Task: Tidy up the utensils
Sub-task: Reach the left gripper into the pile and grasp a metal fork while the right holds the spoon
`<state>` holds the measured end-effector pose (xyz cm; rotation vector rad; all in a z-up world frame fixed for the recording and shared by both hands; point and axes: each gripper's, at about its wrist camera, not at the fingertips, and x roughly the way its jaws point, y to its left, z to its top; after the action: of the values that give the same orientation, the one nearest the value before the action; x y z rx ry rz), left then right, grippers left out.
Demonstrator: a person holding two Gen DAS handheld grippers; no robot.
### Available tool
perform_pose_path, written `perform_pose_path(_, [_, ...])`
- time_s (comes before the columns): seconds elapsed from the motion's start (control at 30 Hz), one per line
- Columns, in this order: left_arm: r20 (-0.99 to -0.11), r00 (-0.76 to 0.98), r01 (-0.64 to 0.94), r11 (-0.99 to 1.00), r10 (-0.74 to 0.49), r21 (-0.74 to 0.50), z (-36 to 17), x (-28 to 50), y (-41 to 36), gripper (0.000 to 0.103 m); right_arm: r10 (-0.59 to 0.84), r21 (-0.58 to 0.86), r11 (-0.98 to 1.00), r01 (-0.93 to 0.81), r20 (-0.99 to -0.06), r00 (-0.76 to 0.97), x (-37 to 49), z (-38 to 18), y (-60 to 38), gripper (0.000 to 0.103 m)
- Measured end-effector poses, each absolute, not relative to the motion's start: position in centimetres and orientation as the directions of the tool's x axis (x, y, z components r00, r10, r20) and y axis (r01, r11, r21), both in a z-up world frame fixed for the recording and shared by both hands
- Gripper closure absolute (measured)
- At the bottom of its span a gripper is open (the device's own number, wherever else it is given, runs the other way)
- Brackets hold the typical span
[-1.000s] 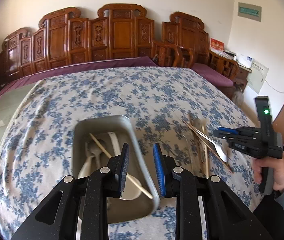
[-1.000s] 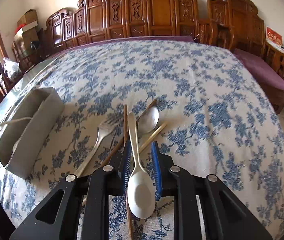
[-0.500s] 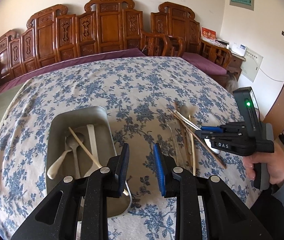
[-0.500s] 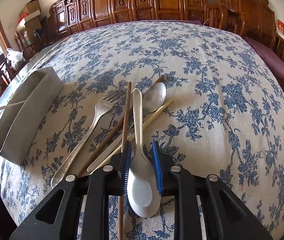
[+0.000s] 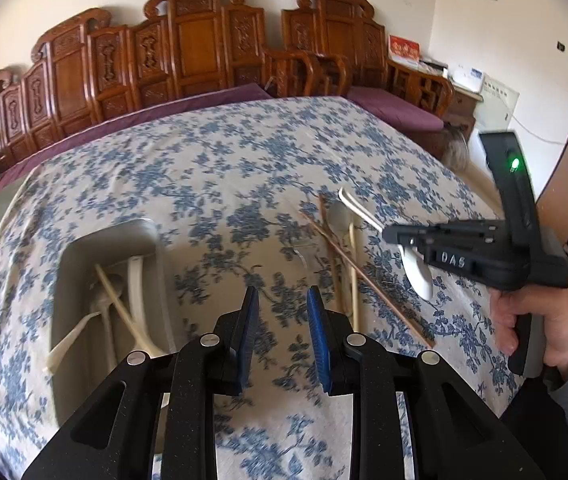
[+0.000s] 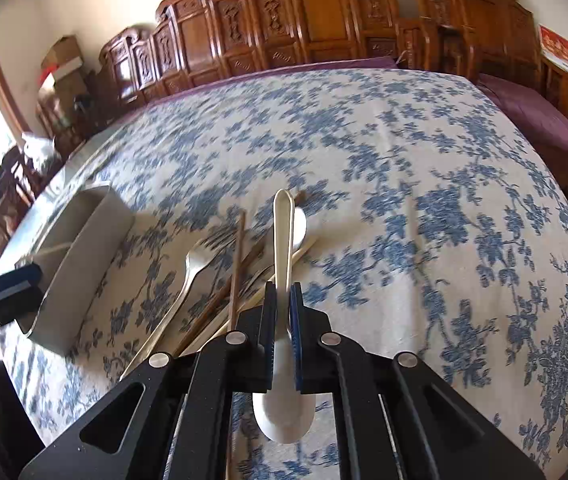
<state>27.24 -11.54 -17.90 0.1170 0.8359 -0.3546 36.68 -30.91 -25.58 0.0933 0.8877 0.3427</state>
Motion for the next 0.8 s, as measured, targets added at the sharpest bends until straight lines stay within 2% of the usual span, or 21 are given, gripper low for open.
perform_pose_path(0.3, [-0.799,0.546,0.39,0.92,-0.252,-0.024,-20.8,30.5,-15.1,0.08,0.306,0.208,0.951,-0.229,-0.741,0.598,37.6,-25.7,-32.4,0.095])
perform_pose_path(0.8, [-0.855,0.481,0.357,0.934,-0.194,-0.011,-24.8,34.7,-17.4,0.08,0.337,0.237,0.941,-0.242,-0.729,0.596,37.8,-25.5,-31.9,0.095])
